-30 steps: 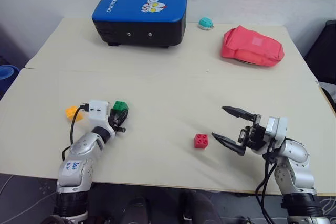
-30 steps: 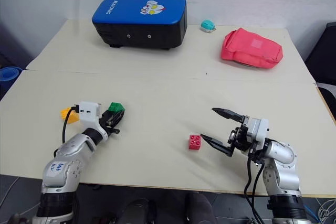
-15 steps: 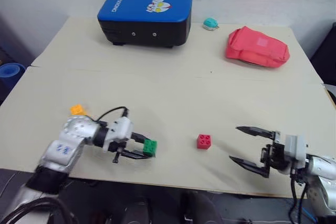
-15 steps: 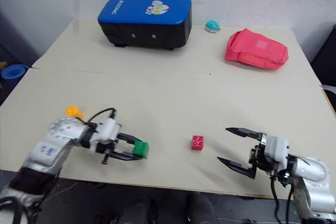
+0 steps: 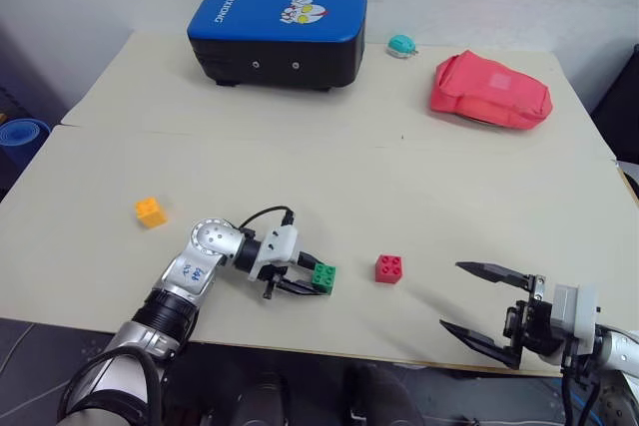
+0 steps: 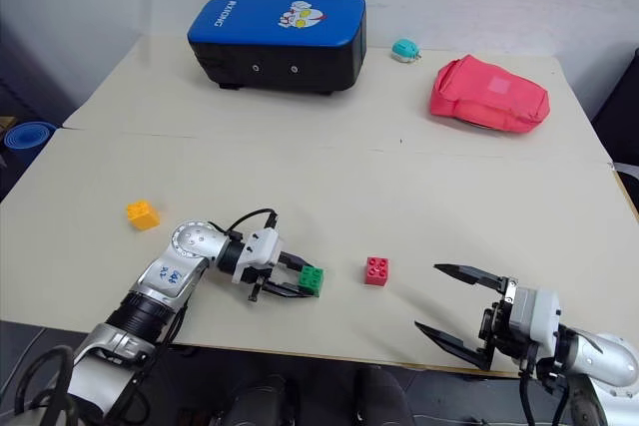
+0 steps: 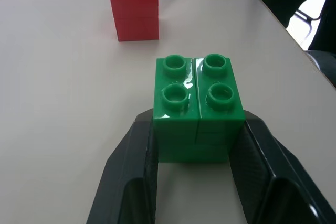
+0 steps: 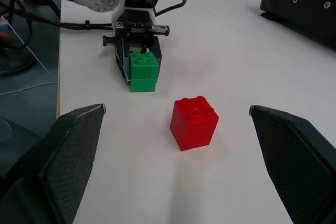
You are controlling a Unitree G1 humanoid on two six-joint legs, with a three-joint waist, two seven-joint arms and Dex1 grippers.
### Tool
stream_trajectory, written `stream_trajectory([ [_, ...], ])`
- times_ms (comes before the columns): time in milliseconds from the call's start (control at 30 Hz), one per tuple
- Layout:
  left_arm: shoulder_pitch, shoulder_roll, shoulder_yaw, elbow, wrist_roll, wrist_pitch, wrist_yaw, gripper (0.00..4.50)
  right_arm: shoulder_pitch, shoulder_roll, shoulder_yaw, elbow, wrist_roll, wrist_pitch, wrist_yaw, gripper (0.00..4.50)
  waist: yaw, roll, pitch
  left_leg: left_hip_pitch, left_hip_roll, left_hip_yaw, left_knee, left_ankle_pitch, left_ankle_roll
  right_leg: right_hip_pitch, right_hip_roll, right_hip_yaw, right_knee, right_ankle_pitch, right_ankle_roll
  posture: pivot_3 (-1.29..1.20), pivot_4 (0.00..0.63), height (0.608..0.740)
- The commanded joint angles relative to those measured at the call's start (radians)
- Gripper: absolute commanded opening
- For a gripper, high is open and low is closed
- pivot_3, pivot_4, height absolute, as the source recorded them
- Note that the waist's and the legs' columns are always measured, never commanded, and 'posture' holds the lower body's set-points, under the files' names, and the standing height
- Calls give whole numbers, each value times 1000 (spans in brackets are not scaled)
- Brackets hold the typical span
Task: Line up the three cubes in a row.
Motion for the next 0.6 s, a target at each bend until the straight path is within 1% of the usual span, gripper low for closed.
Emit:
stream_trajectory([
  [33, -31, -13, 11, 51, 25, -31, 11, 1483, 15, 6, -39, -8, 21, -29, 7, 4500, 0, 0, 0, 0, 0, 0, 0, 0, 0, 0, 0, 0, 0, 0, 0, 0, 150, 740],
  [133, -76, -41, 16, 131, 53, -75, 43, 1483, 24, 10, -39, -6, 21, -33, 15, 4500, 2, 0, 0, 0, 0, 0, 0, 0, 0, 0, 0, 0, 0, 0, 0, 0, 150, 740],
  [200, -95, -59, 22, 155, 46, -70, 42, 1483, 26, 13, -38, -2, 20, -34, 20, 4500, 2, 0, 0, 0, 0, 0, 1, 0, 0, 0, 0, 0, 0, 0, 0, 0, 150, 740],
  [300, -102, -61, 15, 170, 53, -89, 18, 1483, 25, 19, -36, 6, 16, -41, 23, 4500, 2, 0, 0, 0, 0, 0, 0, 1, -1, 0, 0, -1, 0, 0, 0, 0, 150, 740],
  [500, -59, -40, 23, 113, 24, -67, -31, 1483, 9, 35, -21, 44, -2, -63, 30, 4500, -2, 0, 0, 0, 0, 0, 0, 1, -2, 0, 0, 0, 0, 0, 0, 0, 150, 740],
  [600, -48, -40, 29, 96, 25, -63, -27, 1483, 7, 38, -18, 43, -5, -65, 28, 4500, 0, 0, 0, 0, 0, 0, 0, 1, -2, 0, 0, -1, 0, 0, 0, 0, 150, 740],
])
